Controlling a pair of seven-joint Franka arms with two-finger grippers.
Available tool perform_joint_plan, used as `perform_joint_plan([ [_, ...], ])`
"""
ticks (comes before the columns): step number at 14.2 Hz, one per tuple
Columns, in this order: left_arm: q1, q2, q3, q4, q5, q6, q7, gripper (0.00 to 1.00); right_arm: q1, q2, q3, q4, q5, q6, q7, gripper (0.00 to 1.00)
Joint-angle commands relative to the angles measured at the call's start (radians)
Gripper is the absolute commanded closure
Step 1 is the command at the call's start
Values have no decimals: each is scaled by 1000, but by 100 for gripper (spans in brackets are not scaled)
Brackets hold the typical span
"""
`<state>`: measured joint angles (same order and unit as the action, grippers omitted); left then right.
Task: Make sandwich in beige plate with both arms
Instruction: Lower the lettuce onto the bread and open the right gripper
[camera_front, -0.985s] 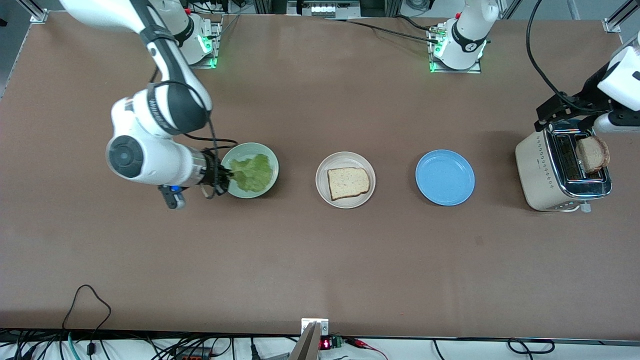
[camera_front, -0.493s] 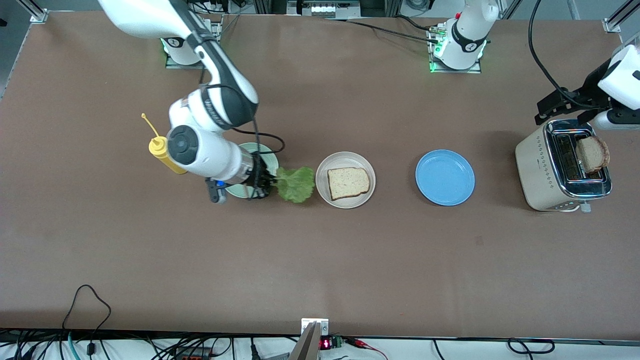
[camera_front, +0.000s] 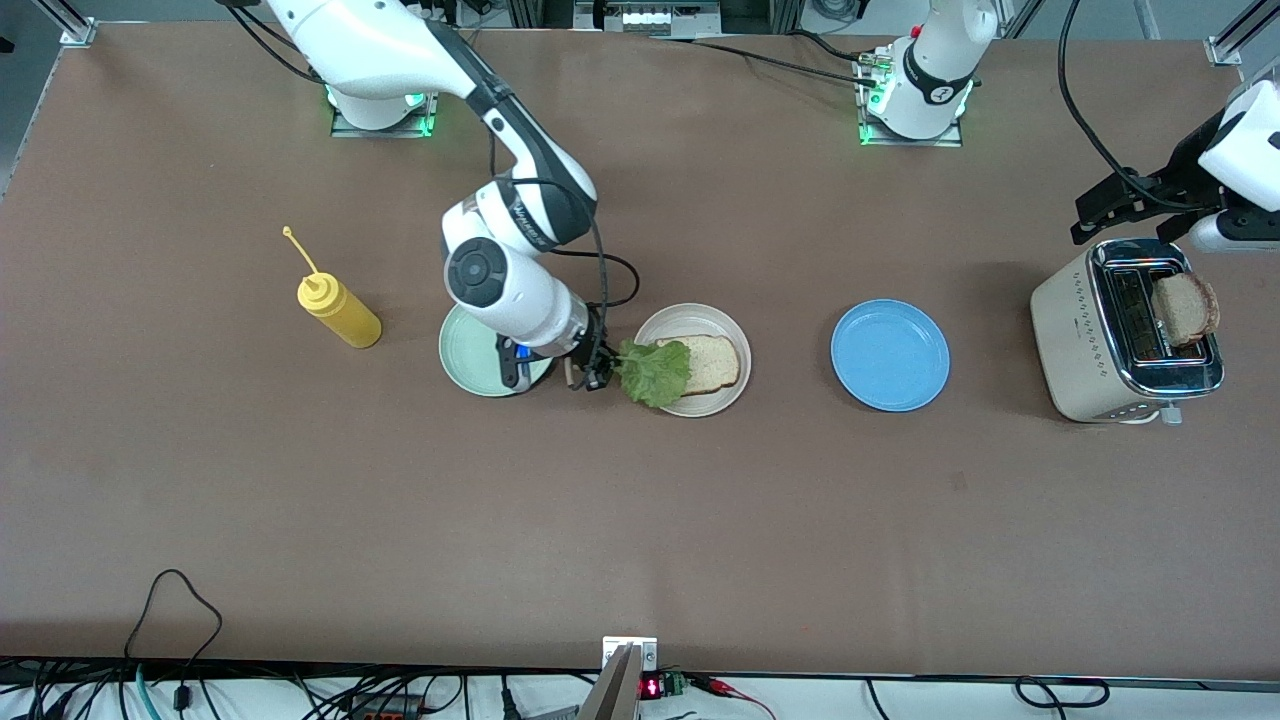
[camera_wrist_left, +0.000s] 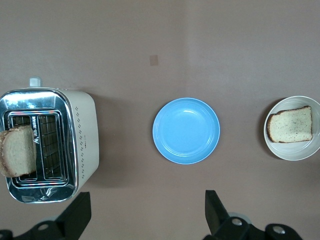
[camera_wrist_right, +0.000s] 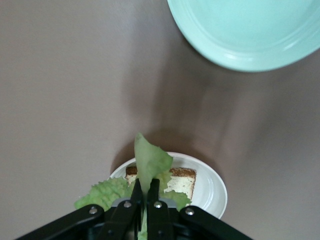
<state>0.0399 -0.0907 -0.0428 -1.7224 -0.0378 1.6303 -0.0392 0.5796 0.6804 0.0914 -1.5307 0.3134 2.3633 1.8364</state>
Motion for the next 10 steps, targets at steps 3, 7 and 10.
perform_joint_plan([
  [3,38,-9,-3,-6,4,6,7,0,77,54,-12,11,18,99,55,100],
  [7,44,-3,-2,-5,6,8,7,0,92,61,-12,12,19,106,61,100],
  [10,46,3,0,-5,6,20,7,0,103,67,-12,15,19,109,61,100],
])
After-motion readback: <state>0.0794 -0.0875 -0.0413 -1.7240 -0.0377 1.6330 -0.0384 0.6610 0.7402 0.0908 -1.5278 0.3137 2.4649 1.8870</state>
